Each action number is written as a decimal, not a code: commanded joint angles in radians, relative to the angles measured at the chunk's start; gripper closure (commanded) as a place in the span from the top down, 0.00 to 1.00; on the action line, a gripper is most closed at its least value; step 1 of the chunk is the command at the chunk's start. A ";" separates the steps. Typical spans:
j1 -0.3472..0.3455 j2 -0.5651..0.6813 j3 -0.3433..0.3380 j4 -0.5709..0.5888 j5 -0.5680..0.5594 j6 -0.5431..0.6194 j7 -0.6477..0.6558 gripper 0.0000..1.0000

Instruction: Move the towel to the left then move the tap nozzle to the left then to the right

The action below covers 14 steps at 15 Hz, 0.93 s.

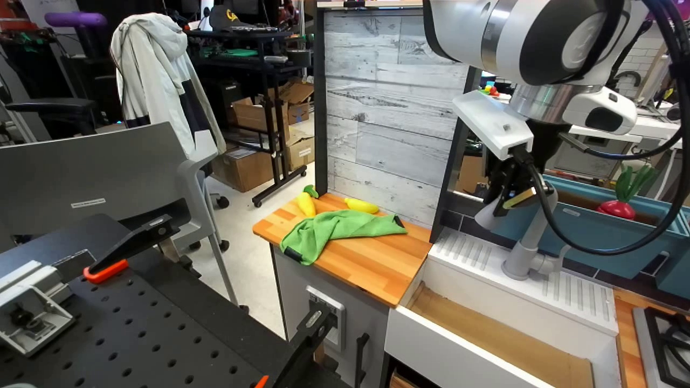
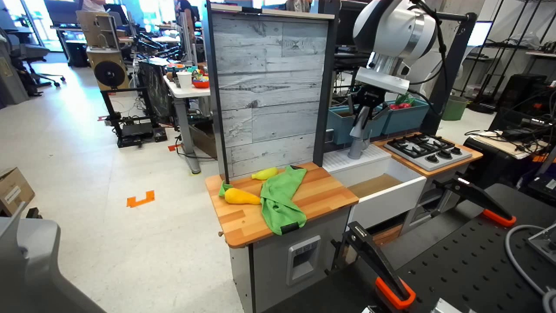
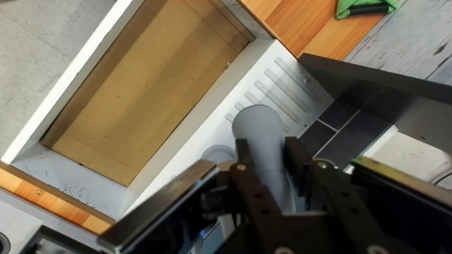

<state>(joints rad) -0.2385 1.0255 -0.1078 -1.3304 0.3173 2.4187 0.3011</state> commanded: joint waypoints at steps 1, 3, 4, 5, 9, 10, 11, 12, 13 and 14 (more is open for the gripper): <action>-0.065 0.005 -0.015 -0.050 0.000 0.018 -0.037 0.07; -0.077 0.003 -0.009 -0.048 0.009 0.016 -0.043 0.07; -0.082 0.002 -0.006 -0.047 0.017 0.015 -0.044 0.07; -0.085 0.002 -0.005 -0.046 0.021 0.013 -0.047 0.07; -0.092 -0.005 0.000 -0.053 0.027 0.019 -0.049 0.07; -0.092 -0.006 0.000 -0.054 0.029 0.019 -0.049 0.07; -0.092 -0.006 -0.001 -0.053 0.030 0.019 -0.048 0.07; -0.090 -0.005 -0.003 -0.052 0.028 0.018 -0.045 0.07; -0.087 -0.003 -0.007 -0.049 0.026 0.022 -0.038 0.07; -0.085 -0.002 -0.011 -0.048 0.025 0.024 -0.033 0.07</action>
<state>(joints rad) -0.2829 1.0216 -0.0704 -1.3350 0.3574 2.4185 0.2721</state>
